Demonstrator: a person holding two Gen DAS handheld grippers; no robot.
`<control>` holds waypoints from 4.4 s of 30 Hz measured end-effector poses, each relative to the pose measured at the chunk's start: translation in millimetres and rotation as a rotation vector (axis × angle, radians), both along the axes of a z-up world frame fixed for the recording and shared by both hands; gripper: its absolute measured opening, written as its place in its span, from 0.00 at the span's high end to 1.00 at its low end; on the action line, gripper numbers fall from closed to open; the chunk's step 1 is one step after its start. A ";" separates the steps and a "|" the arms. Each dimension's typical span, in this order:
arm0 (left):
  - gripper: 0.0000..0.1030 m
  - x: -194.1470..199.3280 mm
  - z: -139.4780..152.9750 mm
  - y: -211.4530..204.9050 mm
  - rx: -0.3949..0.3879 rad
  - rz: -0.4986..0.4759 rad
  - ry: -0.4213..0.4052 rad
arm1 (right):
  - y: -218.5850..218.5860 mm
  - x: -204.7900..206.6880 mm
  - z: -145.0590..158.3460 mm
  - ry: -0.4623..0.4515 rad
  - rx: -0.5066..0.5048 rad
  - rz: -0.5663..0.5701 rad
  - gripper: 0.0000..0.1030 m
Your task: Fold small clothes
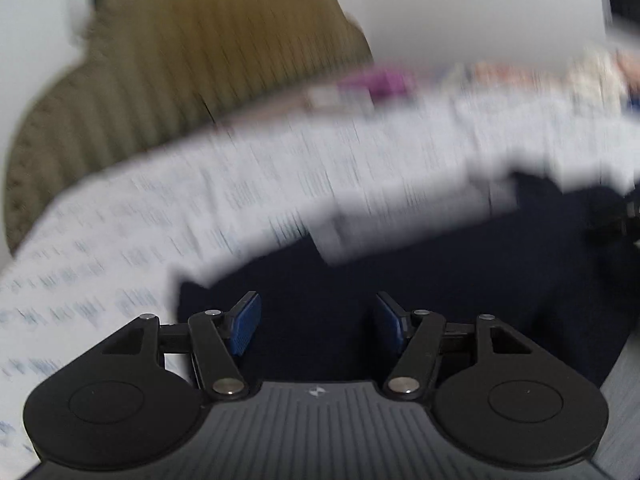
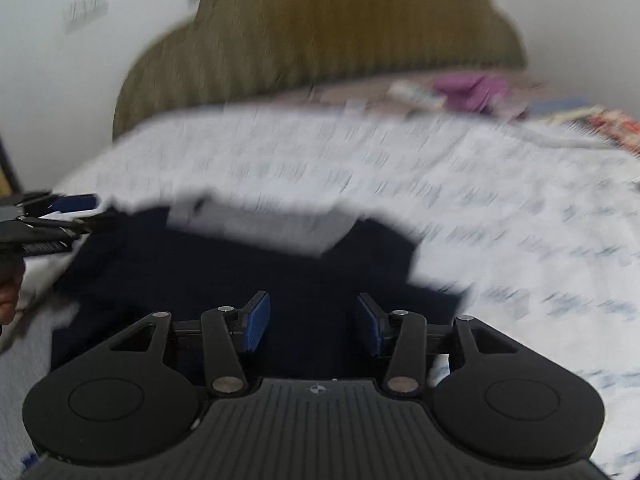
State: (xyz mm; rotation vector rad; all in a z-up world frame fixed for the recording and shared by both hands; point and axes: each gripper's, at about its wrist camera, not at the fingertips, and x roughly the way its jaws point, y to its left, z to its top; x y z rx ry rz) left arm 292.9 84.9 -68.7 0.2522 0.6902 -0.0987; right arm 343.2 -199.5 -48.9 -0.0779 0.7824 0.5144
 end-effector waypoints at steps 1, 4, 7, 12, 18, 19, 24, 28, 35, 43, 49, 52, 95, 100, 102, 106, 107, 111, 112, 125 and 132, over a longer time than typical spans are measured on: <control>0.36 -6.1 -6.3 4.5 -0.015 0.003 -0.055 | -1.6 1.9 -9.9 0.002 -0.006 0.001 0.50; 0.35 -21.0 10.9 24.2 -0.066 0.098 -0.062 | -23.0 -9.5 -1.4 0.002 0.065 -0.073 0.49; 0.33 -76.0 39.7 53.9 -0.168 0.155 -0.192 | -58.8 -47.9 20.9 0.005 0.172 -0.138 0.43; 0.17 -192.3 67.0 117.6 -0.463 0.294 -0.335 | -109.6 -140.3 26.3 0.088 0.309 -0.183 0.34; 0.17 -280.9 57.1 154.8 -0.661 0.408 -0.247 | -142.0 -234.4 -1.6 0.221 0.267 -0.270 0.34; 0.17 -290.0 57.9 157.4 -0.645 0.419 -0.246 | -144.1 -244.7 -4.5 0.228 0.282 -0.280 0.34; 0.17 -327.5 80.0 175.3 -0.561 0.420 -0.248 | -142.3 -276.2 -6.5 0.254 0.314 -0.265 0.34; 0.17 -371.1 131.9 212.7 -0.391 0.460 -0.384 | -132.1 -294.1 -7.7 0.234 0.259 -0.229 0.29; 0.09 -396.0 212.1 249.7 -0.240 0.607 -0.430 | -120.0 -304.2 -9.5 0.203 0.242 -0.204 0.16; 0.09 -361.9 80.7 57.0 -0.233 0.220 0.051 | -114.6 -311.1 -9.1 0.203 0.232 -0.184 0.17; 0.09 -368.8 42.0 -29.8 -0.011 0.126 0.077 | -109.5 -317.3 -11.2 0.180 0.210 -0.154 0.08; 0.09 -364.7 42.2 -30.9 -0.050 0.150 0.123 | -105.0 -320.4 -13.9 0.158 0.212 -0.134 0.05; 0.76 -365.5 -6.1 103.5 -1.048 0.402 0.445 | -143.2 -326.2 -41.8 0.444 0.579 -0.150 0.77; 0.76 -359.0 -4.6 103.9 -1.020 0.378 0.469 | -147.8 -324.6 -39.6 0.472 0.590 -0.159 0.74; 0.76 -356.2 -3.7 104.1 -1.021 0.370 0.479 | -149.3 -324.0 -39.6 0.479 0.587 -0.157 0.74; 0.78 -351.4 -4.3 106.0 -1.003 0.363 0.501 | -149.6 -323.7 -34.8 0.487 0.569 -0.151 0.67; 0.78 -349.9 -4.0 106.0 -0.998 0.357 0.506 | -150.4 -324.5 -33.0 0.484 0.569 -0.149 0.62; 0.78 -343.7 -6.2 106.2 -1.005 0.334 0.526 | -158.7 -326.4 -34.0 0.501 0.604 -0.145 0.61; 0.78 -342.5 -6.8 106.0 -1.009 0.330 0.527 | -160.9 -326.0 -37.1 0.517 0.615 -0.147 0.80; 0.96 -273.2 70.9 136.6 -1.104 0.196 0.331 | -177.7 -274.2 6.2 0.367 0.970 -0.112 0.88; 0.96 -129.8 94.0 141.5 -1.094 0.169 0.205 | -181.2 -125.4 31.6 0.256 1.080 -0.185 0.89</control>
